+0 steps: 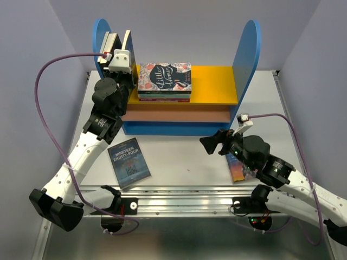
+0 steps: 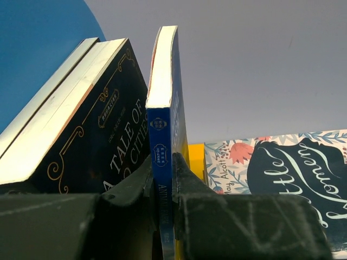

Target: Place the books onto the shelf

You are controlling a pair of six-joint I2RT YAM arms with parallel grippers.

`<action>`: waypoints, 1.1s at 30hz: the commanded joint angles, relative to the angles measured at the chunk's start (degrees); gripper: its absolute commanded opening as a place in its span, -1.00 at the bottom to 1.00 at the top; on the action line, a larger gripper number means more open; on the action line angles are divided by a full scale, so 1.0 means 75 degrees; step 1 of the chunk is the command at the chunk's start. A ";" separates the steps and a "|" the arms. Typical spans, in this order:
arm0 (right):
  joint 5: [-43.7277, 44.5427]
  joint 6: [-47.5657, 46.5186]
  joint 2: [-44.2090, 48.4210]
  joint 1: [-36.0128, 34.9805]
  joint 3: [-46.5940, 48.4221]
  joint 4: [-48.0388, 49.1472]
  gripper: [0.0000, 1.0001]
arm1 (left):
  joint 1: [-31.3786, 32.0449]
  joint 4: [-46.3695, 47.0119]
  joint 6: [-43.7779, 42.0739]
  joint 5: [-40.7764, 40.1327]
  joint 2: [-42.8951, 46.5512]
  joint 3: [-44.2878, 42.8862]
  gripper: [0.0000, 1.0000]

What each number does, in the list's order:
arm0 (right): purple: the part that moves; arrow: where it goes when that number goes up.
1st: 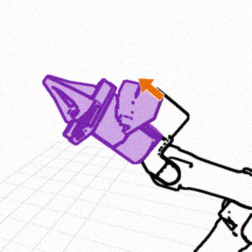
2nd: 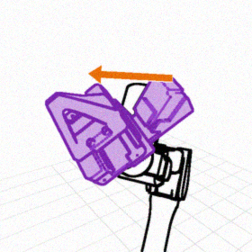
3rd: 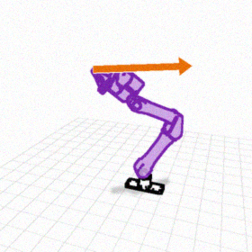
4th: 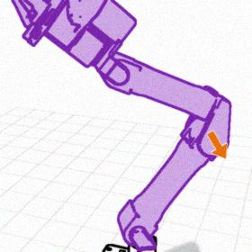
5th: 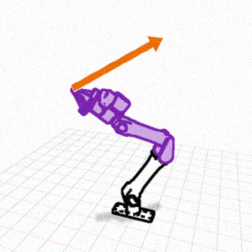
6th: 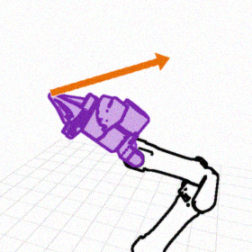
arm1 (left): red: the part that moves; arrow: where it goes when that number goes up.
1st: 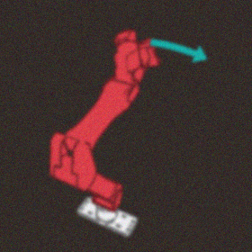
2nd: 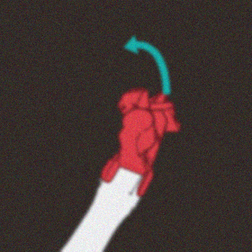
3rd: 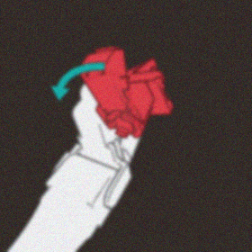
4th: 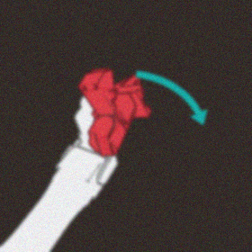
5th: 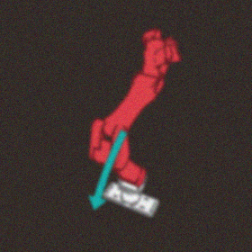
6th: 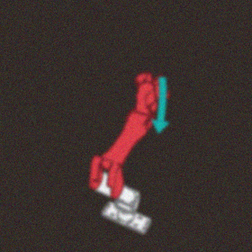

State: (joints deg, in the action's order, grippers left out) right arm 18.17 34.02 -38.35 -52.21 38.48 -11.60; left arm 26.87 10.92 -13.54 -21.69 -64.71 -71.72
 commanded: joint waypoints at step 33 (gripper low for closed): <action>0.0061 -0.0036 0.0180 -0.0035 -0.0068 0.0140 1.00 | -0.0044 0.1662 0.0680 -0.0670 0.0752 0.1208 -0.03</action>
State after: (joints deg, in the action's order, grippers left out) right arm 18.04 34.04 -37.15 -52.23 38.46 -11.60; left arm 26.98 20.69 -9.61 -25.34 -61.08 -63.02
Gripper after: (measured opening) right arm 0.998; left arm 0.477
